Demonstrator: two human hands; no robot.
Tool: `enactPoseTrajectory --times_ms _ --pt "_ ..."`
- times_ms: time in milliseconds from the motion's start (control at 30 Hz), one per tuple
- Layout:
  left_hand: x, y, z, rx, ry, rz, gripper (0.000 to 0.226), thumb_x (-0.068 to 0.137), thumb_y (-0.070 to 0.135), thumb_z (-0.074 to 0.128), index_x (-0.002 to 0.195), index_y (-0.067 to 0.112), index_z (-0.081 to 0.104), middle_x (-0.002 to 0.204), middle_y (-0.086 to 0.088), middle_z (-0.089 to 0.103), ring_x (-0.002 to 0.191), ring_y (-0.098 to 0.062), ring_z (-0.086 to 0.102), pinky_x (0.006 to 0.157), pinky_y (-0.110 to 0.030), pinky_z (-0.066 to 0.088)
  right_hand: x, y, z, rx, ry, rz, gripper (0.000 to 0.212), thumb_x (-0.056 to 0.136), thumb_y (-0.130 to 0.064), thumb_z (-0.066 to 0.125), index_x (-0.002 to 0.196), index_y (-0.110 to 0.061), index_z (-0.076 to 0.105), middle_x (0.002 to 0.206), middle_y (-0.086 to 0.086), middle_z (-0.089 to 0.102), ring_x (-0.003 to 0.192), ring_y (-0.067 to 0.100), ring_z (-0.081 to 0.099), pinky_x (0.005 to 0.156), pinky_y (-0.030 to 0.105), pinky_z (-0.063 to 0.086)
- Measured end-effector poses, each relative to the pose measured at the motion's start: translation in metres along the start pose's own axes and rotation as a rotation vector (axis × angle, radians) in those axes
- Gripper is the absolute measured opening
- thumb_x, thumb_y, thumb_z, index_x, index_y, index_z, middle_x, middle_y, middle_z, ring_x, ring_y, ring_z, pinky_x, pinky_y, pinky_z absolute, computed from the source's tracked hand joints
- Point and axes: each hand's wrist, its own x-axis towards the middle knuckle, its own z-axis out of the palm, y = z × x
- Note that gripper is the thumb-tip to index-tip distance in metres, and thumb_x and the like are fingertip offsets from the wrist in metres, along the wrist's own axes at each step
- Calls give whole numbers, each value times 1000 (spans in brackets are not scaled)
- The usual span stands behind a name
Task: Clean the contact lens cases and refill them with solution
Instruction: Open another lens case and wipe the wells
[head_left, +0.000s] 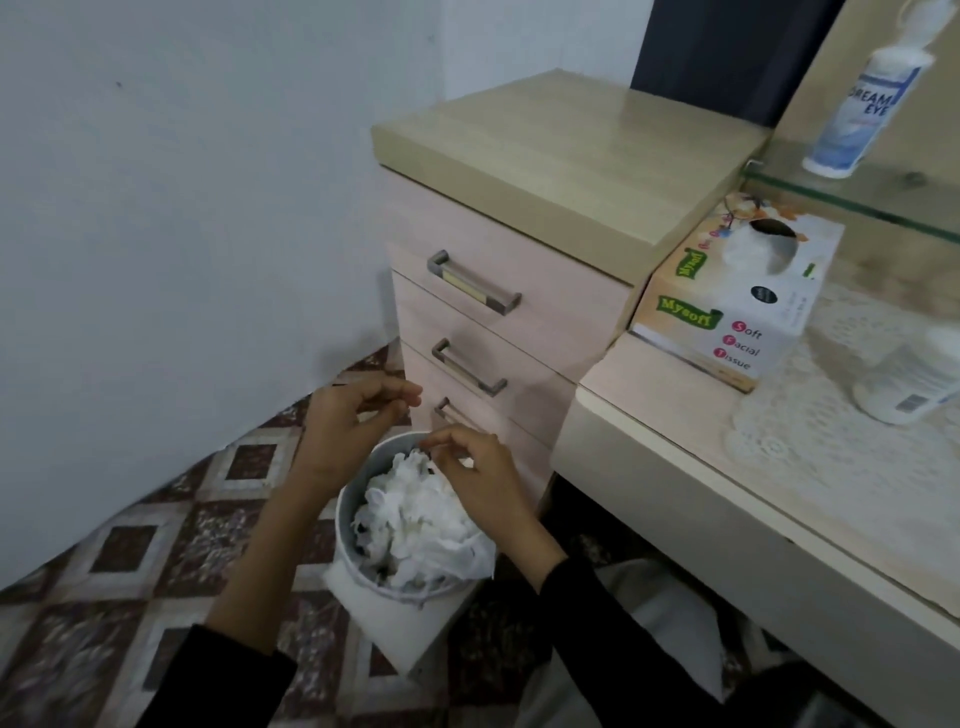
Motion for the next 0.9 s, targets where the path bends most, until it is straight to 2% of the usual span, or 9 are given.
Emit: enactPoseTrajectory --times_ms 100,267,333,400,533,667,733,800,900 --pt "-4 -3 2 -4 -15 -38 38 84 -9 62 90 28 65 84 34 66 80 7 65 75 -5 46 -2 -3 -4 32 -14 26 19 93 -1 56 97 -10 71 98 -6 69 91 1 61 82 10 44" --pt "-1 3 7 -17 -37 -50 32 84 -8 61 93 21 69 84 34 66 82 8 64 76 -6 47 -3 -12 -18 76 3 53 17 92 -2 58 93 -14 70 94 -11 67 88 2 61 74 5 42" --pt "3 11 8 -24 -47 -33 34 85 -7 61 94 25 69 86 31 68 84 5 66 78 -9 49 -5 -18 -25 100 34 50 13 92 -4 59 94 -12 70 96 -7 69 89 4 62 72 5 41" --pt "8 21 10 -45 -65 -11 35 86 -7 60 94 26 68 89 26 69 85 1 67 78 -12 51 -11 -30 -36 134 51 37 13 92 -6 60 97 -11 71 101 -2 70 90 5 62 73 5 42" --pt "18 48 19 -65 -104 44 25 87 -2 61 96 19 70 96 15 70 87 -3 67 82 -15 51 -29 -58 -66 156 44 -46 20 92 -3 59 95 -21 69 98 -15 67 87 -2 60 76 7 44" --pt "26 85 36 -119 -137 132 21 87 -1 62 97 16 71 96 10 71 87 -5 67 80 -12 49 -49 -78 -104 142 104 -139 23 90 -1 62 93 -23 69 98 -17 68 90 4 64 79 13 47" --pt "28 105 48 -151 -158 169 19 86 -1 63 97 13 71 95 8 72 87 -6 68 79 -12 48 -59 -86 -126 134 138 -156 26 90 2 62 92 -23 69 91 -19 69 85 -1 63 77 11 46" --pt "30 125 62 -173 -183 216 17 87 0 63 97 10 72 93 6 73 88 -5 67 80 -13 48 -71 -89 -151 146 183 -160 23 89 3 61 94 -17 71 90 -15 70 83 -2 62 76 11 46" --pt "32 154 84 -228 -242 274 18 87 1 63 99 11 72 94 4 73 90 -5 67 80 -14 49 -91 -88 -186 163 280 -139 19 88 1 63 99 -11 72 95 -5 72 91 12 66 83 23 53"
